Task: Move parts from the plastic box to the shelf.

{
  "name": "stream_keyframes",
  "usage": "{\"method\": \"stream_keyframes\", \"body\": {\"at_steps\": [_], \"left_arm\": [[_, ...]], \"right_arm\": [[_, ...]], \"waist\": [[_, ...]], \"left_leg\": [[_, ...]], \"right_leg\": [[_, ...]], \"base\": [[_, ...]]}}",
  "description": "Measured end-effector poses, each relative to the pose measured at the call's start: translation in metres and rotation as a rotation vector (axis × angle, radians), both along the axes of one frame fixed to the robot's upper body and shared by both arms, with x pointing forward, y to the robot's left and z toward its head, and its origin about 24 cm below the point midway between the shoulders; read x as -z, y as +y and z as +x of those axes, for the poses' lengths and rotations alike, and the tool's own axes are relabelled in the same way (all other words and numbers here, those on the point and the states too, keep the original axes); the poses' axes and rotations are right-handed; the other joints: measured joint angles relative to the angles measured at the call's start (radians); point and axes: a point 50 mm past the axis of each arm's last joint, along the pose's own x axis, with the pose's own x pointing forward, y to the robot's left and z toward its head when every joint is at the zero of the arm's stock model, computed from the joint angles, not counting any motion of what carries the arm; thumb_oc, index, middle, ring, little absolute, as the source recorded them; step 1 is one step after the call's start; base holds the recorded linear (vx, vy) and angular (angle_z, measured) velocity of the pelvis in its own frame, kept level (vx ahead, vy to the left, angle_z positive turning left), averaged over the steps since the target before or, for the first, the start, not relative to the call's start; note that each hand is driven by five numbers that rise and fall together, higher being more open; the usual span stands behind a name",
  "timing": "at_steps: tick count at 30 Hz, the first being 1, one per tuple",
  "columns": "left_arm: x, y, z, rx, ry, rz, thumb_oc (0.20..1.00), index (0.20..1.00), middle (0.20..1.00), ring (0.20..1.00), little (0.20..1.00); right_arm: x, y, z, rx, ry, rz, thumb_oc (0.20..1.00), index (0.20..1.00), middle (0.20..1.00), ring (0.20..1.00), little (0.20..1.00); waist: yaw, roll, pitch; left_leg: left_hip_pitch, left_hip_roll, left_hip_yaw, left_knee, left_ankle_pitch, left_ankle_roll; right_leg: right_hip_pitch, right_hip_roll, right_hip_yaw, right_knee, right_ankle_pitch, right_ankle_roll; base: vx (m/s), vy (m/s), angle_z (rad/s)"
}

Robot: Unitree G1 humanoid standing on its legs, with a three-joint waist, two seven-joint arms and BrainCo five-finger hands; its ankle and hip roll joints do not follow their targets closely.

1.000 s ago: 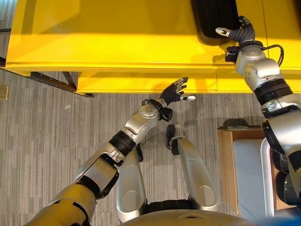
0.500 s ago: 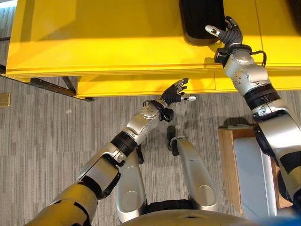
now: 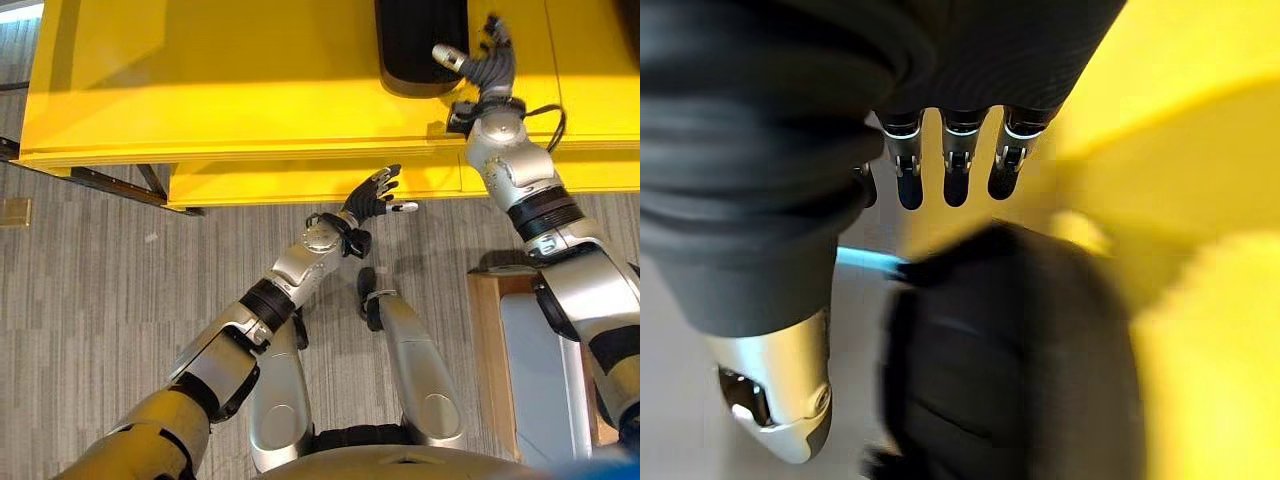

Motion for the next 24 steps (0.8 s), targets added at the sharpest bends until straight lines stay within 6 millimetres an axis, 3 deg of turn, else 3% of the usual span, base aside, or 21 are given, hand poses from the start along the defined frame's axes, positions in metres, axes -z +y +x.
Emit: {"method": "stream_keyframes", "body": {"at_steps": [4,9,13,15,17,20,24], "left_arm": [[-0.003,-0.007,-0.001,-0.022,-0.001,-0.019,1.000,1.000,1.000,1.000,1.000],[-0.008,-0.013,-0.001,-0.031,-0.017,-0.053,1.000,1.000,1.000,1.000,1.000],[-0.007,-0.012,-0.001,-0.033,-0.014,-0.061,1.000,1.000,1.000,1.000,1.000],[-0.004,-0.010,-0.003,-0.035,-0.006,-0.070,1.000,1.000,1.000,1.000,1.000],[0.000,-0.007,-0.007,-0.034,0.000,-0.085,1.000,1.000,1.000,1.000,1.000],[0.006,0.010,-0.022,-0.018,-0.016,-0.104,1.000,1.000,1.000,1.000,1.000],[0.014,0.037,-0.021,-0.079,-0.003,-0.098,1.000,1.000,1.000,1.000,1.000]], "right_arm": [[-0.021,-0.009,-0.016,0.176,-0.178,0.026,1.000,1.000,1.000,1.000,1.000],[-0.018,-0.018,-0.022,0.310,-0.238,0.020,1.000,1.000,1.000,1.000,1.000],[-0.045,0.002,-0.047,0.189,-0.445,-0.143,1.000,1.000,1.000,1.000,1.000],[-0.046,0.018,-0.059,0.062,-0.500,-0.349,1.000,1.000,1.000,1.000,1.000],[-0.034,0.026,-0.065,-0.013,-0.476,-0.458,1.000,1.000,1.000,1.000,1.000],[0.019,0.022,-0.093,-0.213,-0.338,-0.706,1.000,1.000,1.000,1.000,1.000],[0.032,0.007,-0.106,-0.275,-0.248,-0.843,1.000,1.000,1.000,1.000,1.000]], "waist": [[-0.015,0.002,0.001],[-0.040,0.016,0.003],[-0.042,0.026,0.005],[-0.040,0.026,0.005],[-0.040,0.026,0.004],[-0.045,0.026,0.005],[-0.077,0.024,0.005]], "left_leg": [[0.017,-0.004,0.019,-0.010,-0.001,0.001],[0.060,-0.009,0.045,-0.043,-0.001,0.001],[0.077,-0.017,0.047,-0.073,0.019,0.000],[0.085,-0.019,0.046,-0.090,0.029,-0.002],[0.088,-0.018,0.044,-0.098,0.033,-0.004],[0.102,-0.017,0.042,-0.126,0.042,-0.008],[0.106,-0.016,0.042,-0.132,0.042,-0.009]], "right_leg": [[0.003,0.000,0.018,0.001,0.004,-0.007],[0.023,-0.003,0.037,0.000,0.004,-0.007],[0.023,-0.003,0.045,0.001,-0.004,-0.006],[0.025,-0.003,0.043,0.002,-0.006,-0.008],[0.026,-0.002,0.040,0.001,-0.007,-0.010],[0.040,-0.002,0.032,-0.019,-0.006,-0.012],[0.054,0.000,0.028,-0.037,-0.004,-0.009]], "base": [[0.01,0.082,-0.09],[0.00,0.097,-0.11],[0.00,0.059,0.01],[0.00,0.019,0.01],[0.00,0.043,0.04],[-0.02,0.042,0.05],[0.00,0.006,0.01]]}}
